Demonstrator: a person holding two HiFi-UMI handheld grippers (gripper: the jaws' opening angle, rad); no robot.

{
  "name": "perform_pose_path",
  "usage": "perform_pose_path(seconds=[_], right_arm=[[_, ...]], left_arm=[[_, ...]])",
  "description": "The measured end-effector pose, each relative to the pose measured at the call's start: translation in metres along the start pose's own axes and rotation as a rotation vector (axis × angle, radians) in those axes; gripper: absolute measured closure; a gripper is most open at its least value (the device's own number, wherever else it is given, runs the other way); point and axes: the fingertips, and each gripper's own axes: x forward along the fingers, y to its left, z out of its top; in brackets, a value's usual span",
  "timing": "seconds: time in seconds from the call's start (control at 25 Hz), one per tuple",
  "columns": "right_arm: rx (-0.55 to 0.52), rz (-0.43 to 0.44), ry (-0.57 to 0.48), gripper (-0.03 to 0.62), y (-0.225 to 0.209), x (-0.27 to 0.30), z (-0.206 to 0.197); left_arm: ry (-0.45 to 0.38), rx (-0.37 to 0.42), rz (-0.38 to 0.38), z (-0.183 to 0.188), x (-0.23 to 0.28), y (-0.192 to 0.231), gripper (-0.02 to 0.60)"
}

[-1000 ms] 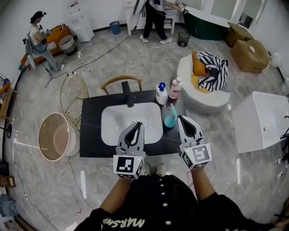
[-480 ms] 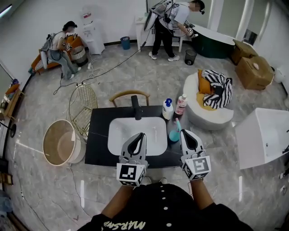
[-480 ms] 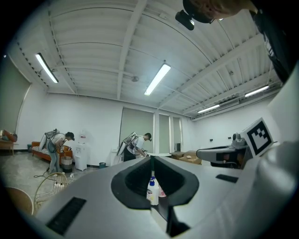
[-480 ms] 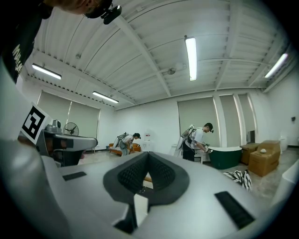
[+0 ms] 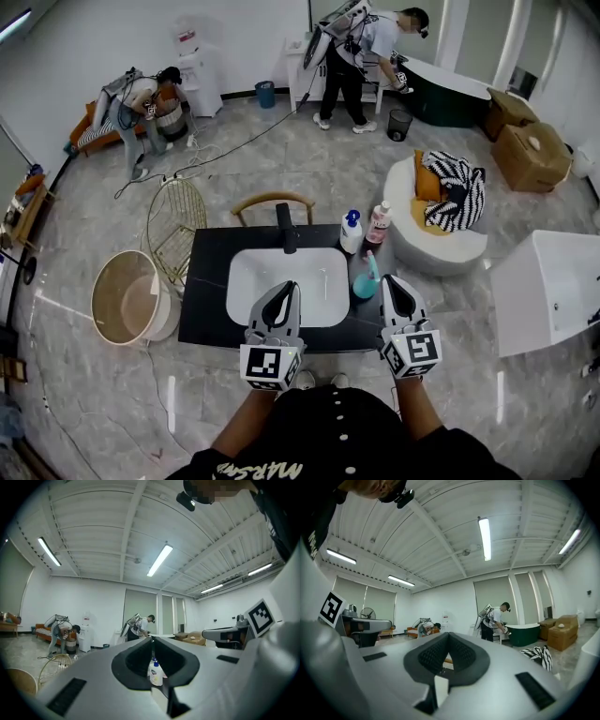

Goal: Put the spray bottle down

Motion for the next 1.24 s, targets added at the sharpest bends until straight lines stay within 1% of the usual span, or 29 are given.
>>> perform_pose_path(seconds=[0.12,0.28,0.84,1.0,1.24], right_arm=[[-0.040,-0.003,0.022,0.599,0.000,0.004,-0.002],[-0.071,0.001,0.007,0.599,0.004,0.004,0.002],[-0.078,0.025,0.004,0.599,0.012,0.011,0.002],[-0.083,0.027,0.003,0.599,0.013,0.011,0.001],[-0.075,0.029,0.004,0.599,0.012,0.011,0.000]], left_arm=[[-0.002,0.001,0.006,0.000,0.000,0.001,0.554],[0.001,-0.001,0.001,-0.001,0.000,-0.002,0.554],[-0.003,-0.002,0.001,-0.004,0.001,0.000,0.554],[0.000,-0.023,-0.002,-0.005,0.001,0.000,0.554],[-0.001,-0.015,-0.001,-0.006,0.001,-0.002,0.554]])
